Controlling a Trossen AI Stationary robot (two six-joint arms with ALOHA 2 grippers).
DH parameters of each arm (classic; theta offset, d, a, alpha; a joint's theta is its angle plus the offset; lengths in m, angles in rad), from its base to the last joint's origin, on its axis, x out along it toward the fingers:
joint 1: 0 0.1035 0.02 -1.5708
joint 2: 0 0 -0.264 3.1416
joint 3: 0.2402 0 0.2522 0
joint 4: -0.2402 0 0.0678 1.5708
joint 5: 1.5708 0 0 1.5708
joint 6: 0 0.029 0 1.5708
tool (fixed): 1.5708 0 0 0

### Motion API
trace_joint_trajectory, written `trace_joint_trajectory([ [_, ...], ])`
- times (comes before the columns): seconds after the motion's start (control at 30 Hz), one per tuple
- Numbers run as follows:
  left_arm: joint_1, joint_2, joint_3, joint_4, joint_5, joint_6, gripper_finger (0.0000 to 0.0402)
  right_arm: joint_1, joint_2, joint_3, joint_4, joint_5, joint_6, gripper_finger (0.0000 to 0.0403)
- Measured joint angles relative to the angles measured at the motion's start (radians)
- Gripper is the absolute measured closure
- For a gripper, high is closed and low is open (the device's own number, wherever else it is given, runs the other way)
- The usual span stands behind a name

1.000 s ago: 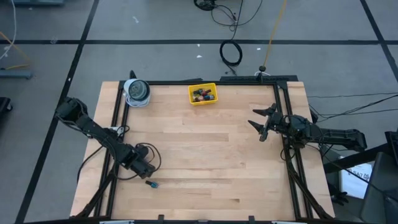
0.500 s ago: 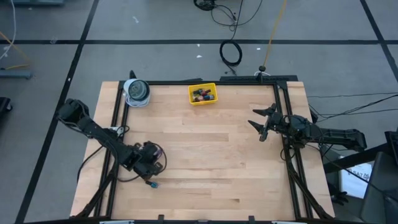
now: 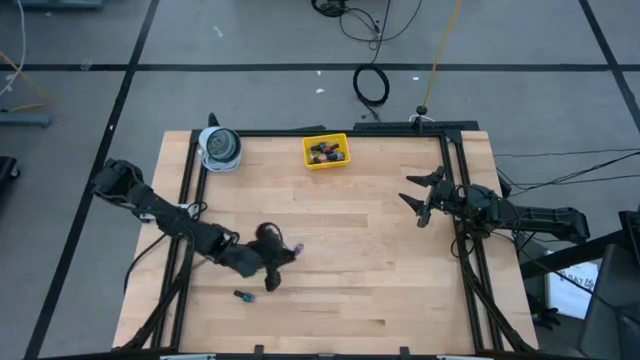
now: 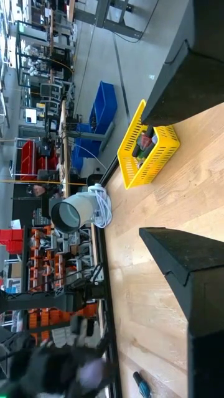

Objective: Pick & Place Nail Polish
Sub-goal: Put the purple nail polish bottle into the yellow bin

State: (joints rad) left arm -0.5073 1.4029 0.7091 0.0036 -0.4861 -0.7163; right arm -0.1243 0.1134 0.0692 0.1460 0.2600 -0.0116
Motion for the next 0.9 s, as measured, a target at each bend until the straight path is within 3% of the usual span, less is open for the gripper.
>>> trace_joint_trajectory([
  [0.2, 0.035, -0.002, 0.001, 0.432, 0.188, 0.372, 0.0368, 0.0, 0.0, 0.0, 0.0, 0.0, 0.0, 0.0135],
  [0.4, 0.069, -0.002, 0.001, 0.686, 0.592, 0.407, 0.0366, 0.0, 0.0, 0.0, 0.0, 0.0, 0.0, 0.0135],
  [0.47, 0.071, -0.002, 0.002, 0.722, 0.671, 0.397, 0.0364, 0.0, 0.0, 0.0, 0.0, 0.0, 0.0, 0.0135],
  [0.9, 0.072, -0.002, 0.002, 0.717, 0.638, 0.394, 0.0367, 0.0, 0.0, 0.0, 0.0, 0.0, 0.0, 0.0135],
])
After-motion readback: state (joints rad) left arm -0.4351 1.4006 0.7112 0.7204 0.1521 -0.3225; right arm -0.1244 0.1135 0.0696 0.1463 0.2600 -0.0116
